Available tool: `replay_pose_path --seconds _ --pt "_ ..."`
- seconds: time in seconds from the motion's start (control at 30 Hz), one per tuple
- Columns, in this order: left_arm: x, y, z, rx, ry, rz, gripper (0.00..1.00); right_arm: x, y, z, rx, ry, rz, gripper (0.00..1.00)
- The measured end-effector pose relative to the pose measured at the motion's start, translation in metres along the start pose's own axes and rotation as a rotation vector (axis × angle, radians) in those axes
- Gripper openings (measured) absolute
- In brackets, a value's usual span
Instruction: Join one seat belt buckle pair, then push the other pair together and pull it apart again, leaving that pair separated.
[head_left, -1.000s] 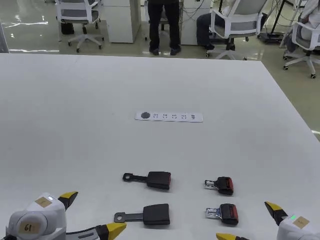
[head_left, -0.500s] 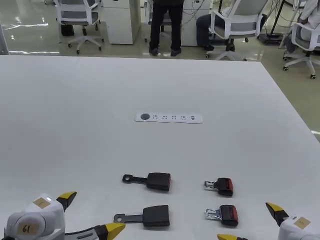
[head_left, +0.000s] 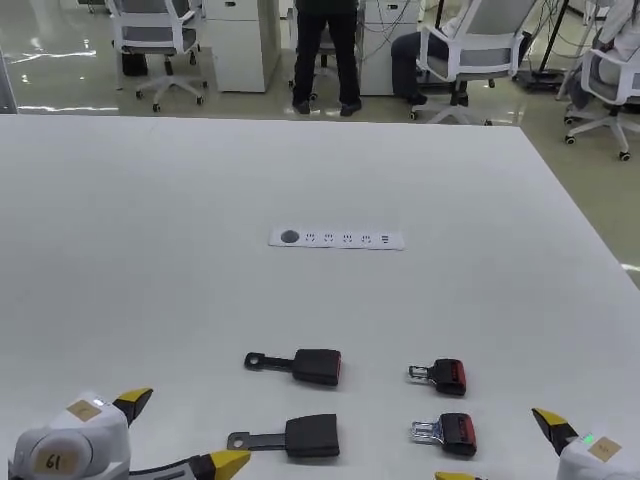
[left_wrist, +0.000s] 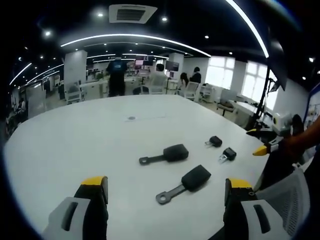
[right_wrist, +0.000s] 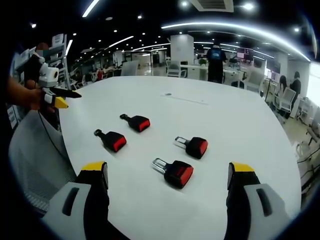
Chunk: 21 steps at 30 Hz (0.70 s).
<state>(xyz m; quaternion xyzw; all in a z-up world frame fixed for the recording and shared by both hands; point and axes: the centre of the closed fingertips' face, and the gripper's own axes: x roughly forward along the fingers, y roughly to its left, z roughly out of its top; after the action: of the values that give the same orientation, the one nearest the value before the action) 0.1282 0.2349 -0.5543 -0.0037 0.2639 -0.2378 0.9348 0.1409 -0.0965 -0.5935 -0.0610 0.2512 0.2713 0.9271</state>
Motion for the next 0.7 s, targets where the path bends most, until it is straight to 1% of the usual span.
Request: replay_pose_path --seconds 0.13,0.17,0.33,0.7 --pt "0.0001 0.0003 -0.0002 -0.003 0.0 0.003 0.99 0.0003 0.0004 -0.0007 0.004 0.002 0.001 0.99" --pt "0.0009 0.0027 -0.0013 -0.004 -0.001 0.002 0.99 0.0004 0.0002 -0.0006 0.003 0.002 0.0 0.99" --pt "0.0009 0.0045 -0.0024 -0.007 -0.001 0.003 0.99 0.0009 -0.0001 -0.0023 0.003 0.006 0.002 0.99" --pt "0.0009 0.0031 -0.0036 -0.01 0.0 0.0 0.99 -0.0001 0.0011 -0.0025 0.004 0.009 0.0 0.99"
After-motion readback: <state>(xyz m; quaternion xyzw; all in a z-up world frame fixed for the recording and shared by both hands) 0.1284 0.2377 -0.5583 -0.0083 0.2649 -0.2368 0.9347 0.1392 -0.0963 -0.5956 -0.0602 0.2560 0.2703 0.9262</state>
